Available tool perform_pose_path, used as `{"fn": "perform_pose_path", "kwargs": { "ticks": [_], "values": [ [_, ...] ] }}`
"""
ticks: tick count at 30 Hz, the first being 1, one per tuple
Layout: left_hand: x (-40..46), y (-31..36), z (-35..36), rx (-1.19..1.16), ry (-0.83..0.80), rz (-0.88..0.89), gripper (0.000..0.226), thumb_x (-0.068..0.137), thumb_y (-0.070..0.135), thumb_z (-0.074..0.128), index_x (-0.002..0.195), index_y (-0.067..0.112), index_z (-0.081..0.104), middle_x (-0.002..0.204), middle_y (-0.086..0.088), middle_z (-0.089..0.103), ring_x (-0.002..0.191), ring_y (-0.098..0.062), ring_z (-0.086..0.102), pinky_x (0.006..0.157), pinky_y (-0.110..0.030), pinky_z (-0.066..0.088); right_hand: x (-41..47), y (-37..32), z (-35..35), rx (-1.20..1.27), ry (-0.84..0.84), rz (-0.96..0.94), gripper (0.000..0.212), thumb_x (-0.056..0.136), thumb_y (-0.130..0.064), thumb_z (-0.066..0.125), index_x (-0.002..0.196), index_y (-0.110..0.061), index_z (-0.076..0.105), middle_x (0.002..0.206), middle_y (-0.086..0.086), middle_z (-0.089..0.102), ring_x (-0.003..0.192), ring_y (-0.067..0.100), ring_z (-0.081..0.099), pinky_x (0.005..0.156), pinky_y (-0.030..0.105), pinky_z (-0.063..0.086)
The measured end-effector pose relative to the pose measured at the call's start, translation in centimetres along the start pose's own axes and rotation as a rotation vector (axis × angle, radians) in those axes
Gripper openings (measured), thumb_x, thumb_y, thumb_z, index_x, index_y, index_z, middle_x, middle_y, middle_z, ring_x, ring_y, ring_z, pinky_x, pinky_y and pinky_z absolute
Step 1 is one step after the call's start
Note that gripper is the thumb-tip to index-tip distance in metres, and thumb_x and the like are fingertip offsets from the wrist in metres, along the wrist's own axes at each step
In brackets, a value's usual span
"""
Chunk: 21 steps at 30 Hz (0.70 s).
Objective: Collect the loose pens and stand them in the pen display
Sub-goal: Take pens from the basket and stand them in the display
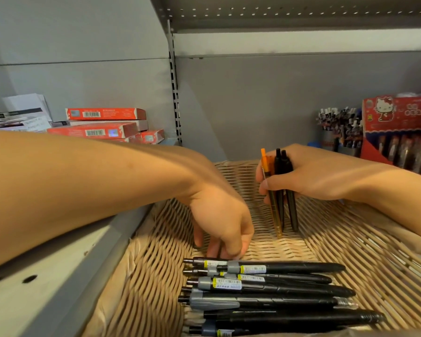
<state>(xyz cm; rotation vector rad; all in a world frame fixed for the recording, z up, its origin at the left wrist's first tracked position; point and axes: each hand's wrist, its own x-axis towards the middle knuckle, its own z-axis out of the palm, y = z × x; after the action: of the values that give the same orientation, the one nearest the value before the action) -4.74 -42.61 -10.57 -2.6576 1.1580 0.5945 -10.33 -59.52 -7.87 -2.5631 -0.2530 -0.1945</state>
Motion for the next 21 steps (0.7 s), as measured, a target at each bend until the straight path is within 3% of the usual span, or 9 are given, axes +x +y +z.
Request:
{"fn": "perform_pose_path", "kwargs": {
  "ticks": [4, 11, 13, 15, 18, 21],
  "values": [
    [-1.2, 0.2, -2.3, -0.09, -0.313, 0.151, 0.019, 0.098, 0.002, 0.054, 0.11, 0.016, 0.054, 0.091, -0.005, 0.061, 0.072, -0.013, 0.058, 0.07, -0.032, 0.049, -0.3, -0.4, -0.1, -0.04, -0.003, 0.0, 0.008, 0.094, -0.03, 0.067, 0.088, -0.029, 0.072, 0.088, -0.014, 0.077, 0.085, 0.003, 0.072, 0.096, 0.041, 0.054],
    [-0.4, -0.4, -2.4, -0.158, -0.315, 0.105, 0.009, 0.096, 0.008, 0.055, 0.102, 0.012, 0.058, 0.078, 0.0, 0.061, 0.071, -0.013, 0.059, 0.068, -0.03, 0.049, -0.4, -0.8, -0.1, -0.034, -0.011, 0.013, 0.008, 0.095, -0.029, 0.067, 0.089, -0.026, 0.072, 0.087, -0.01, 0.078, 0.087, 0.006, 0.073, 0.097, 0.042, 0.054],
    [-0.3, -0.8, -2.9, -0.208, -0.211, 0.106, 0.01, 0.095, 0.009, 0.056, 0.105, 0.011, 0.058, 0.071, 0.002, 0.064, 0.061, -0.009, 0.063, 0.064, -0.027, 0.05, -0.5, -0.8, -0.1, -0.029, -0.014, 0.015, 0.009, 0.095, -0.028, 0.067, 0.089, -0.024, 0.071, 0.086, -0.009, 0.078, 0.086, 0.008, 0.073, 0.096, 0.042, 0.054],
    [-0.3, -1.4, -3.8, -0.192, 0.006, 0.128, 0.004, 0.095, 0.018, 0.063, 0.098, 0.016, 0.062, 0.066, 0.008, 0.065, 0.056, -0.003, 0.062, 0.059, -0.023, 0.052, -0.4, -0.8, -0.1, -0.037, -0.012, 0.017, 0.01, 0.095, -0.028, 0.068, 0.086, -0.025, 0.071, 0.084, -0.008, 0.078, 0.084, 0.008, 0.073, 0.095, 0.043, 0.055],
    [-0.6, -2.5, -5.3, -0.233, 0.332, 0.124, 0.014, 0.086, 0.035, 0.075, 0.089, 0.023, 0.068, 0.061, 0.013, 0.065, 0.053, 0.002, 0.06, 0.052, -0.016, 0.048, -0.3, -0.8, 0.0, -0.054, -0.001, 0.022, 0.012, 0.094, -0.028, 0.068, 0.083, -0.026, 0.072, 0.086, -0.007, 0.078, 0.087, 0.011, 0.073, 0.096, 0.046, 0.053],
    [-0.8, -3.2, -5.8, -0.377, 0.563, 0.141, 0.01, 0.081, 0.026, 0.077, 0.088, 0.023, 0.07, 0.061, 0.012, 0.068, 0.054, 0.002, 0.061, 0.052, -0.018, 0.048, -0.2, -0.7, -0.1, -0.037, -0.008, 0.025, 0.012, 0.093, -0.028, 0.069, 0.082, -0.025, 0.073, 0.088, -0.007, 0.078, 0.09, 0.013, 0.073, 0.098, 0.047, 0.053]
  ]
}}
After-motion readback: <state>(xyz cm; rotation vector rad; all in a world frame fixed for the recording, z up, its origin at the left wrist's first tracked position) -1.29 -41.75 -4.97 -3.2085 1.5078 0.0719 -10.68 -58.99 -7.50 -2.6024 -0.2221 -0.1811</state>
